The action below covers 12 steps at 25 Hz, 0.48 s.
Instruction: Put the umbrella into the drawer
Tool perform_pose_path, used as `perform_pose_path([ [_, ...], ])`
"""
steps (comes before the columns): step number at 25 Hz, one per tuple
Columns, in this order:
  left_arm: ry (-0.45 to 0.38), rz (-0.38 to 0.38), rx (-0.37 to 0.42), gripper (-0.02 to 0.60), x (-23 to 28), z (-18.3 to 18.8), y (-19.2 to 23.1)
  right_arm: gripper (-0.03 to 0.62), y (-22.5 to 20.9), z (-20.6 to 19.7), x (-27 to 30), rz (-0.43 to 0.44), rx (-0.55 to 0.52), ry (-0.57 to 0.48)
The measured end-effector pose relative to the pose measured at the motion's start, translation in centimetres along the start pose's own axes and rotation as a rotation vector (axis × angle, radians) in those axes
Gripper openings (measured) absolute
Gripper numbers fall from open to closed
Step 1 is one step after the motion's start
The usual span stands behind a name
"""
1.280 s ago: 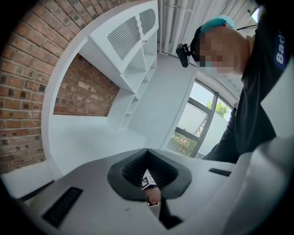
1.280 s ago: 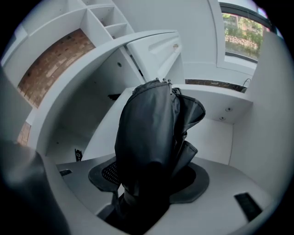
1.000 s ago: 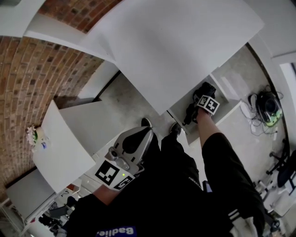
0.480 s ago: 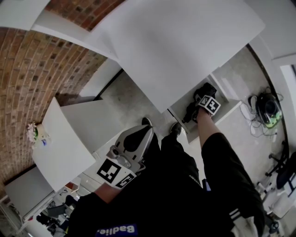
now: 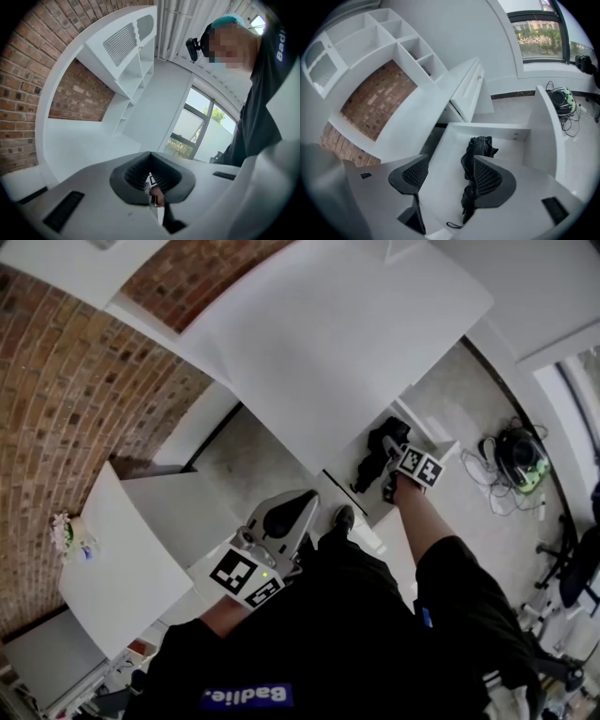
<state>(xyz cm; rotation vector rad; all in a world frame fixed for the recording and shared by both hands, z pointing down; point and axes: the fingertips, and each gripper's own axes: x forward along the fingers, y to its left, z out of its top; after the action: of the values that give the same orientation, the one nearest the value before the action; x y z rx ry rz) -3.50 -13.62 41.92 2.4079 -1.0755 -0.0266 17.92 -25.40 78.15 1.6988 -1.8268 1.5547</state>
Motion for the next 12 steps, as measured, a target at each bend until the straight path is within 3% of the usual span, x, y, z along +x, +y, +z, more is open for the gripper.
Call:
perform_pose_path([
  [12, -0.013, -0.172, 0.054, -0.003, -1.3, 1.6, -3.4, 0.292, 10.9, 2.0, -16.2, 0.298, -0.111, -0.143],
])
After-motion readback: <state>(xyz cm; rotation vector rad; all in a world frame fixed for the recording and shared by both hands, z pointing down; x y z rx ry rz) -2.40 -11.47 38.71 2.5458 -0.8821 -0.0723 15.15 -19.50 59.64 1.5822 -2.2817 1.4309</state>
